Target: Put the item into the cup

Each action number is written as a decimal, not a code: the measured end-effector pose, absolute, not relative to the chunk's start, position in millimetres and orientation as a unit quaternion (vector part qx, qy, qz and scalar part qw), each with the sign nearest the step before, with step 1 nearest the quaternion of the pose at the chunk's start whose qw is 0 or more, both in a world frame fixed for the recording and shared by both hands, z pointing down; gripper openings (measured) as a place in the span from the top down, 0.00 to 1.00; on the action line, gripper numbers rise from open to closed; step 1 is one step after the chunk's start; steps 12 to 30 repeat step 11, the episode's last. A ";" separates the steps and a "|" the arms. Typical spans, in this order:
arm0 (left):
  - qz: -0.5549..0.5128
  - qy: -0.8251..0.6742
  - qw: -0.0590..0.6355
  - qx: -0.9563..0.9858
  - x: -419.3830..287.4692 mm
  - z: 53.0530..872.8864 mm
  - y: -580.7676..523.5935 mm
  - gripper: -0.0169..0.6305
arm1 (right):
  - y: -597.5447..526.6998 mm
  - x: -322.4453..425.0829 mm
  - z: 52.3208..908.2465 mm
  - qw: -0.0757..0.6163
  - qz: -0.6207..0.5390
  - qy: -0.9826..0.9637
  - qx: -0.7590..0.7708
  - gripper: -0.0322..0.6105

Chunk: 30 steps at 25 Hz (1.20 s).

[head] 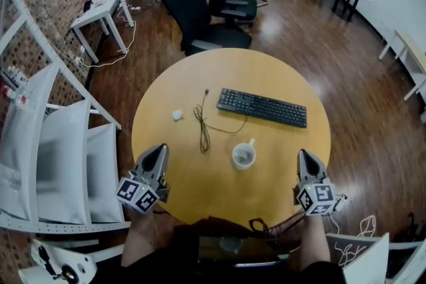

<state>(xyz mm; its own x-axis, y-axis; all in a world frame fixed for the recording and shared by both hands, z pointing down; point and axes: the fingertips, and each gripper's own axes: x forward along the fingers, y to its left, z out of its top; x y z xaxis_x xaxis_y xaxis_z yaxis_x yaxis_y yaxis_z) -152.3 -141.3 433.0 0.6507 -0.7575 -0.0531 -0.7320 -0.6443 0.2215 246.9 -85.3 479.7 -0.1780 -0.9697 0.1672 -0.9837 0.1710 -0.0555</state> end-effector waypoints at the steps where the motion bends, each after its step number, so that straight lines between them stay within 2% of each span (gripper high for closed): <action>1: -0.071 -0.414 0.092 0.903 -154.5 434.2 -140.8 0.97 | -85.6 245.6 478.7 0.047 0.075 -0.764 0.639 0.94; 11: -0.082 -0.415 0.121 0.898 -161.6 446.0 -137.5 0.97 | -86.4 249.0 489.5 0.057 0.084 -0.764 0.637 0.94; 30: -0.082 -0.415 0.121 0.898 -161.6 446.0 -137.5 0.97 | -86.4 249.0 489.5 0.057 0.084 -0.764 0.637 0.94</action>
